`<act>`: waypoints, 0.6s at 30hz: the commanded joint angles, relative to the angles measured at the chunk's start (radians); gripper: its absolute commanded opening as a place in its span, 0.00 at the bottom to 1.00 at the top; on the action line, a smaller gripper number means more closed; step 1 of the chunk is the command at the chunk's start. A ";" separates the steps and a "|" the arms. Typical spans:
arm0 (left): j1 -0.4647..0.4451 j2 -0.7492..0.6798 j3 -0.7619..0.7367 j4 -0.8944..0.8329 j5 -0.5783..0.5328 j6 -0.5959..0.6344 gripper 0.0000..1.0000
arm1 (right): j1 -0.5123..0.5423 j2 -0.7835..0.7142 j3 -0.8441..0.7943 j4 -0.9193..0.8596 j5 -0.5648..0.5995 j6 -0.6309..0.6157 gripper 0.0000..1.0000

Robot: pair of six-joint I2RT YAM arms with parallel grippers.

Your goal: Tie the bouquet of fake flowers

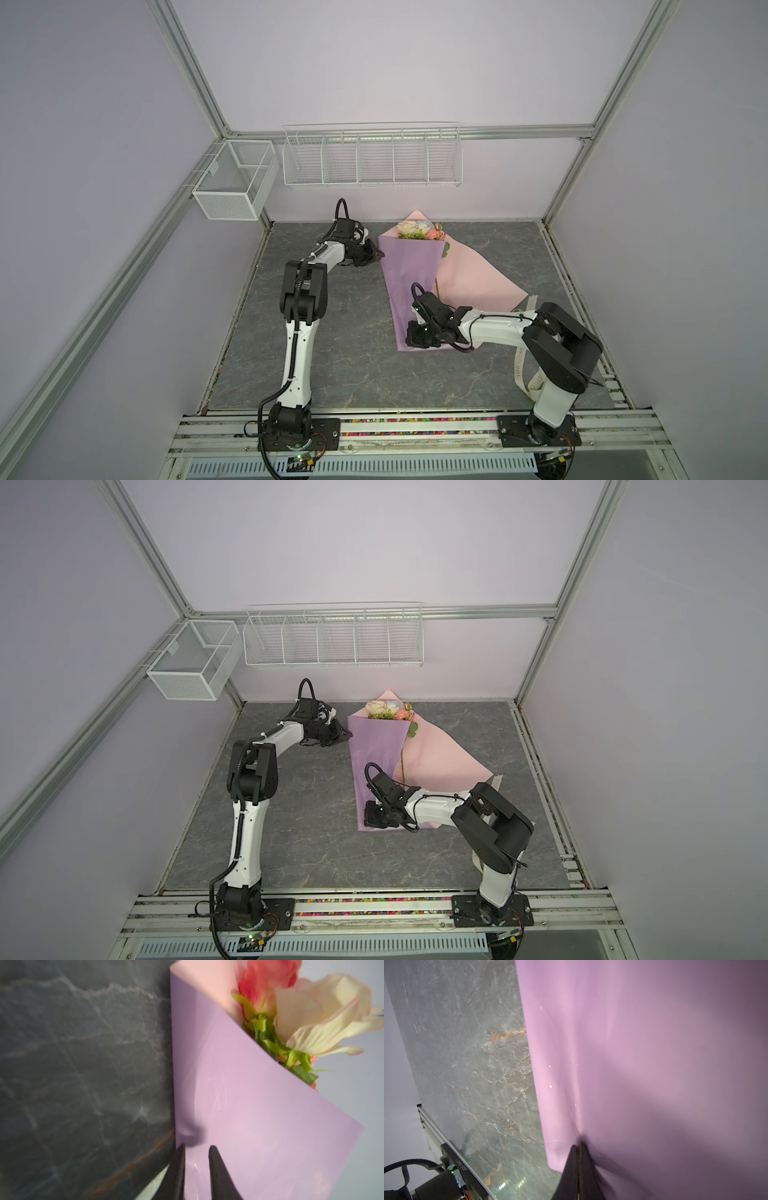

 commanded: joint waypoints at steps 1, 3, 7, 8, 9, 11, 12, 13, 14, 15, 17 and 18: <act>0.015 0.073 0.109 -0.040 -0.015 -0.031 0.22 | -0.007 0.021 -0.018 -0.116 0.003 -0.007 0.06; 0.020 0.115 0.190 -0.074 -0.015 -0.043 0.22 | -0.008 0.023 -0.012 -0.116 -0.002 -0.010 0.06; 0.022 0.141 0.280 -0.124 0.003 -0.047 0.22 | -0.009 0.022 -0.008 -0.116 -0.007 -0.010 0.06; 0.022 0.124 0.272 -0.122 0.003 -0.041 0.23 | -0.008 0.020 -0.009 -0.115 -0.007 -0.009 0.06; 0.022 0.099 0.257 -0.116 0.003 -0.037 0.24 | -0.010 0.021 -0.008 -0.111 -0.007 -0.009 0.06; 0.022 0.048 0.232 -0.115 -0.001 -0.022 0.26 | -0.009 0.021 -0.005 -0.103 -0.012 -0.008 0.06; 0.022 0.021 0.221 -0.121 -0.003 -0.014 0.28 | -0.009 0.021 -0.005 -0.099 -0.017 -0.008 0.06; 0.022 -0.004 0.210 -0.129 -0.005 -0.007 0.29 | -0.009 0.020 -0.006 -0.095 -0.019 -0.008 0.06; 0.022 -0.033 0.192 -0.135 -0.002 0.001 0.30 | -0.009 0.020 -0.007 -0.093 -0.020 -0.009 0.06; 0.022 -0.063 0.166 -0.130 0.002 0.003 0.31 | -0.009 0.019 -0.005 -0.093 -0.022 -0.010 0.06; 0.019 -0.147 0.069 -0.083 0.016 -0.011 0.31 | -0.010 0.020 0.000 -0.092 -0.019 -0.013 0.06; 0.017 -0.185 0.013 -0.060 0.019 -0.017 0.31 | -0.009 0.020 0.005 -0.093 -0.019 -0.015 0.06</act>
